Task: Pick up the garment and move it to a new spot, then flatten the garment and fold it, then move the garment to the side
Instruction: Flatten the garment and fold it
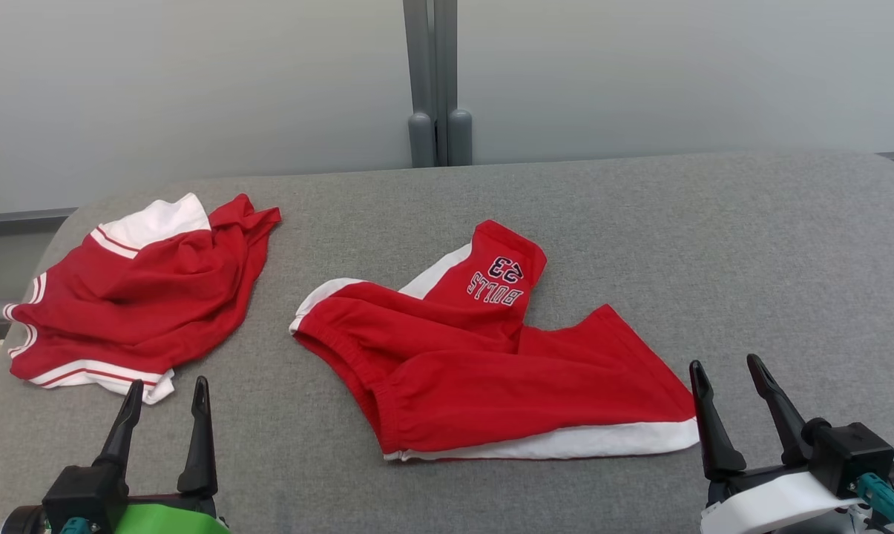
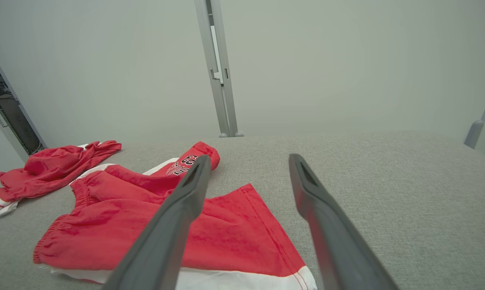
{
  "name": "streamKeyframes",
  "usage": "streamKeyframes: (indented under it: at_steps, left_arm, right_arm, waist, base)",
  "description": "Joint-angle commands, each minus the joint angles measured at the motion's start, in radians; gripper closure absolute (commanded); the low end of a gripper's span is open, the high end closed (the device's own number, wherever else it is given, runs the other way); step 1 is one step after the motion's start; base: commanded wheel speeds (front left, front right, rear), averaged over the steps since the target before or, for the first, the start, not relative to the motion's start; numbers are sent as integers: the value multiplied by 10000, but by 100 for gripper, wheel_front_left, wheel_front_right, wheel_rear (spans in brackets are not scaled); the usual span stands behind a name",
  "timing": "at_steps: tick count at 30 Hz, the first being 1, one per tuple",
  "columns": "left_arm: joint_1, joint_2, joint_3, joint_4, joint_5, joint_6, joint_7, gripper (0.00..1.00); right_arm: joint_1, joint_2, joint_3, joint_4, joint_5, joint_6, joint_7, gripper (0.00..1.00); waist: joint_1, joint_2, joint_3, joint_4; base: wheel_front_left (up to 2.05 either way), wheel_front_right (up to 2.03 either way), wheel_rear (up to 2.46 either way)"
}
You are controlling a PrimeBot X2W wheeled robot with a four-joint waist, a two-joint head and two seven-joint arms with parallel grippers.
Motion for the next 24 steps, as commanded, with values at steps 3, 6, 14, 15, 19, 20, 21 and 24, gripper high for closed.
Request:
streamKeyframes:
  at_steps: [3, 6, 14, 15, 19, 20, 21, 24]
  left_arm:
    - [102, 88, -18, 5, -49, 74, -31, 0]
    - [103, 108, -42, 20, -77, 89, -47, 0]
    - [-155, 213, -534, 140, -35, -19, 39, 0]
    - [-267, 242, -727, 192, -17, -48, 91, 0]
    - [-544, 311, -1506, 528, -49, -120, 209, 0]
    - [-609, 300, -1663, 619, -111, -138, 226, 0]
    - [-685, 315, -1880, 729, -117, -154, 250, 0]
    - [-928, 362, -2587, 1231, -202, -168, 202, 0]
  right_arm:
    - [107, 8, -18, 29, -69, -14, -2, 0]
    - [102, 10, -18, 53, -61, -14, -6, 0]
    - [-156, -25, -132, 271, -127, -14, 39, 0]
    - [-276, -52, -150, 359, -133, -14, 51, 0]
    - [-671, -168, -217, 906, -218, -14, 205, 0]
    - [-789, -219, -220, 1036, -219, -14, 187, 0]
    - [-936, -267, -235, 1198, -206, -14, 179, 0]
    - [-1299, -422, -281, 1843, -210, -14, 169, 0]
  waist:
    - [1, 0, -12, 7]
    - [1, 0, -17, 11]
    - [1, 0, 111, -12]
    - [1, 0, 148, -17]
    - [1, 0, 331, -88]
    - [1, 0, 414, -111]
    - [1, 0, 492, -128]
    - [1, 0, 795, -188]
  base:
    - [0, 0, 0]
    - [0, 0, 0]
    - [0, 0, 0]
    - [0, 0, 0]
    - [0, 0, 0]
    - [0, 0, 0]
    - [0, 0, 0]
    - [0, 0, 0]
